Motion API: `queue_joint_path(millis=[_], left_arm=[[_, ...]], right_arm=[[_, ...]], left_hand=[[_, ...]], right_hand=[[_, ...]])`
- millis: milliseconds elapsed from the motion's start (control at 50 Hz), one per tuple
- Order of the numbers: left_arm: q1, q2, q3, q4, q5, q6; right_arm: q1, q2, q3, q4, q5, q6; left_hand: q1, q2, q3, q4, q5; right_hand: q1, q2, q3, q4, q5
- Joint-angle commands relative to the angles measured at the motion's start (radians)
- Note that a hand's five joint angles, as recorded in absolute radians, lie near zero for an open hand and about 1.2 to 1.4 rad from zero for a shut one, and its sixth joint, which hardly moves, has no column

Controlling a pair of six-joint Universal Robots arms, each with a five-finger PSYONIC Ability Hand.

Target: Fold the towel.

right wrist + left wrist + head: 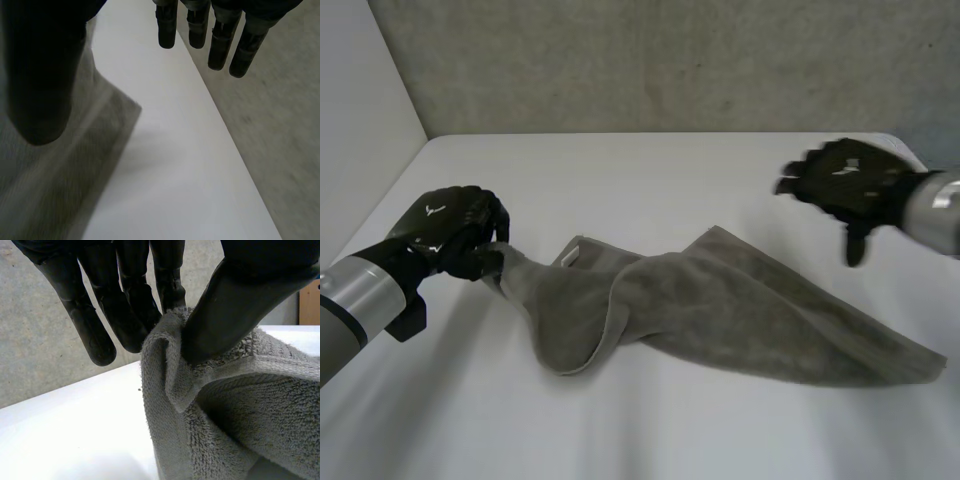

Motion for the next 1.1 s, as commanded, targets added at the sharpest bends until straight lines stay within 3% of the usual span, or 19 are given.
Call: queue_joint_path(millis=[20, 140, 200, 320, 500, 540, 580, 600, 620, 640, 760, 900, 1100], left_arm=[[0.000, 0.001, -0.010, 0.001, 0.003, 0.000], [-0.001, 0.000, -0.011, 0.010, 0.003, 0.001], [0.000, -0.008, -0.010, 0.011, 0.003, 0.001], [0.000, -0.012, -0.008, 0.013, 0.003, 0.000], [0.008, -0.016, -0.007, 0.016, 0.005, 0.000], [0.009, -0.017, -0.007, 0.016, 0.005, 0.000], [0.011, -0.019, -0.005, 0.016, 0.005, 0.001], [0.012, -0.019, -0.004, 0.016, 0.005, 0.000], [0.012, -0.019, -0.004, 0.016, 0.005, 0.000], [0.012, -0.019, -0.004, 0.016, 0.005, 0.000], [0.018, -0.017, 0.004, 0.016, 0.005, 0.000], [0.037, -0.003, 0.033, 0.014, 0.003, -0.008], [0.130, 0.113, 0.137, -0.039, 0.011, -0.048]], right_arm=[[0.193, 0.265, -0.201, -0.029, 0.119, 0.061], [0.292, 0.472, -0.389, -0.029, 0.131, 0.136], [0.315, 0.558, -0.477, -0.027, 0.130, 0.210], [0.325, 0.656, -0.598, -0.032, 0.117, 0.351], [0.329, 0.735, -0.658, -0.040, 0.119, 0.385], [0.329, 0.741, -0.664, -0.040, 0.119, 0.386], [0.329, 0.744, -0.679, -0.038, 0.122, 0.391], [0.329, 0.744, -0.679, -0.038, 0.122, 0.391], [0.329, 0.736, -0.689, -0.037, 0.125, 0.396], [0.329, 0.721, -0.696, -0.037, 0.125, 0.399], [0.325, 0.615, -0.695, -0.027, 0.120, 0.416], [0.312, 0.367, -0.611, 0.031, 0.114, 0.406], [0.222, 0.111, -0.549, 0.153, 0.105, 0.388]], left_hand=[[0.149, 0.069, 0.063, 0.039, 0.122], [0.149, 0.069, 0.063, 0.039, 0.122], [0.149, 0.069, 0.063, 0.039, 0.122], [0.149, 0.069, 0.063, 0.039, 0.122], [0.149, 0.069, 0.063, 0.039, 0.122], [0.149, 0.069, 0.063, 0.039, 0.122], [0.149, 0.069, 0.063, 0.039, 0.122], [0.149, 0.069, 0.063, 0.039, 0.122], [0.149, 0.069, 0.063, 0.039, 0.122], [0.149, 0.069, 0.063, 0.039, 0.122], [0.149, 0.069, 0.063, 0.039, 0.122], [0.149, 0.069, 0.063, 0.039, 0.122], [0.149, 0.069, 0.063, 0.039, 0.122]], right_hand=[[-0.015, -0.020, -0.019, -0.025, -0.018], [0.248, 0.243, 0.245, 0.238, 0.246], [0.258, 0.253, 0.254, 0.248, 0.256], [0.266, 0.262, 0.263, 0.257, 0.264], [0.378, 0.373, 0.374, 0.368, 0.376], [0.493, 0.488, 0.489, 0.483, 0.490], [0.907, 0.902, 0.904, 0.897, 0.905], [0.909, 0.905, 0.906, 0.900, 0.907], [1.113, 1.108, 1.109, 1.103, 1.111], [1.163, 1.158, 1.160, 1.153, 1.161], [1.164, 1.159, 1.160, 1.154, 1.162], [1.164, 1.159, 1.160, 1.154, 1.162], [1.164, 1.159, 1.160, 1.154, 1.162]])
